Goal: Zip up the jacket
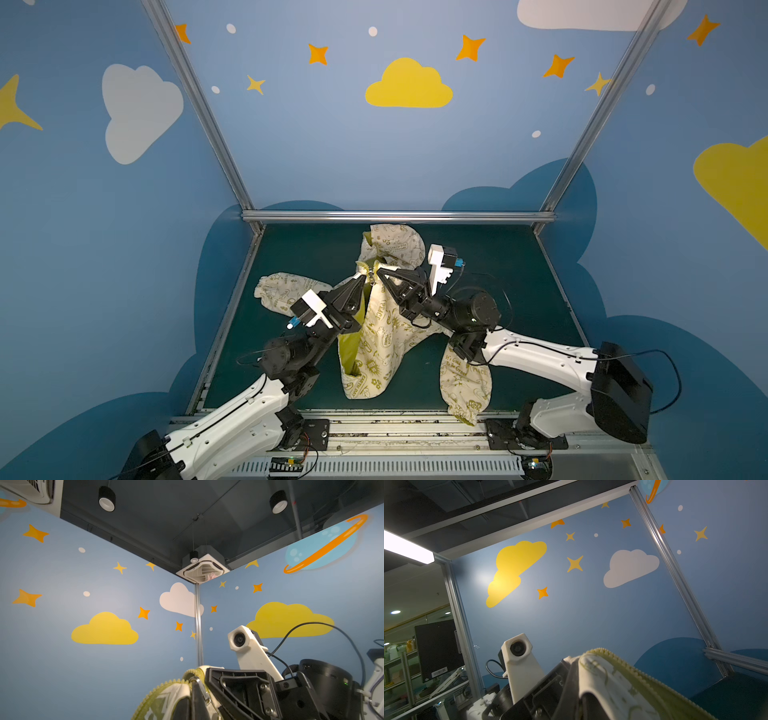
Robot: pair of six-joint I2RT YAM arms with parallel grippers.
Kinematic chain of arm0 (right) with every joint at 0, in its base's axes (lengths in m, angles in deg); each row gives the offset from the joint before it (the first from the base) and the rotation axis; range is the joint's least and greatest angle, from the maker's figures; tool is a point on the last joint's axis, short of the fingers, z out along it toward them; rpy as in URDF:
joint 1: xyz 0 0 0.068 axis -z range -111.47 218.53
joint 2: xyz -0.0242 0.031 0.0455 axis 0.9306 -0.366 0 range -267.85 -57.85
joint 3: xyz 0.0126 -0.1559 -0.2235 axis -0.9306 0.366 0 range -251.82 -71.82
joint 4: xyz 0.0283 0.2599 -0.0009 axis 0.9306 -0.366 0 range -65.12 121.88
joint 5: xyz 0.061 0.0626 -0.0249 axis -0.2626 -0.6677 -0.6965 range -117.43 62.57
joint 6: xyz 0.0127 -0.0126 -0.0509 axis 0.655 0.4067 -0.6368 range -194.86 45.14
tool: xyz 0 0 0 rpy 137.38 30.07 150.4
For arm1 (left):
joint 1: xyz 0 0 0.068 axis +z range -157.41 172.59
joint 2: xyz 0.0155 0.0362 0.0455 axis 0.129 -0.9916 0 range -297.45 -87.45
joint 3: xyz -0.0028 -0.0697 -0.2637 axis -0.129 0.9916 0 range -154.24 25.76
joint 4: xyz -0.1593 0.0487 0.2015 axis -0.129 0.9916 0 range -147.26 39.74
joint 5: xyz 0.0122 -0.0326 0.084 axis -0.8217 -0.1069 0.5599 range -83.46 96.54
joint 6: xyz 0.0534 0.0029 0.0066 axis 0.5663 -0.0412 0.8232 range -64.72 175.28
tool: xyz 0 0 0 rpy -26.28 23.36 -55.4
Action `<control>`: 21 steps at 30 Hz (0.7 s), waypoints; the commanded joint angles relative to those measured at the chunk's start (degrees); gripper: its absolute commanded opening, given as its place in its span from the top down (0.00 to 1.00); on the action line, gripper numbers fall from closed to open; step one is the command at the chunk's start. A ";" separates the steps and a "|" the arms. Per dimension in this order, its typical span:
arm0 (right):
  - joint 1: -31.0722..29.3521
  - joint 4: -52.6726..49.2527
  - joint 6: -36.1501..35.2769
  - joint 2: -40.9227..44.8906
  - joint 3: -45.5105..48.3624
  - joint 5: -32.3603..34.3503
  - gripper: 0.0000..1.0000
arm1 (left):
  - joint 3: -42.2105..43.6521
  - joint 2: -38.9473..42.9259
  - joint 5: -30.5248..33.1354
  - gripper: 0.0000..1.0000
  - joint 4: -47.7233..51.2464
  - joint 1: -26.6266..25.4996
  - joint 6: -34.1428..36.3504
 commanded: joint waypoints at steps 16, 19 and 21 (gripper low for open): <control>11.31 2.96 9.25 -4.85 9.64 7.82 1.00 | -0.35 -25.95 -4.75 0.97 -3.26 4.54 -8.80; 13.85 1.99 11.82 -5.71 10.82 6.76 1.00 | -0.34 -30.20 -3.83 0.97 -7.55 4.62 -10.22; 14.66 -0.79 13.89 -5.96 11.77 7.98 1.00 | -1.27 -31.52 -4.09 0.97 -6.40 4.80 -11.19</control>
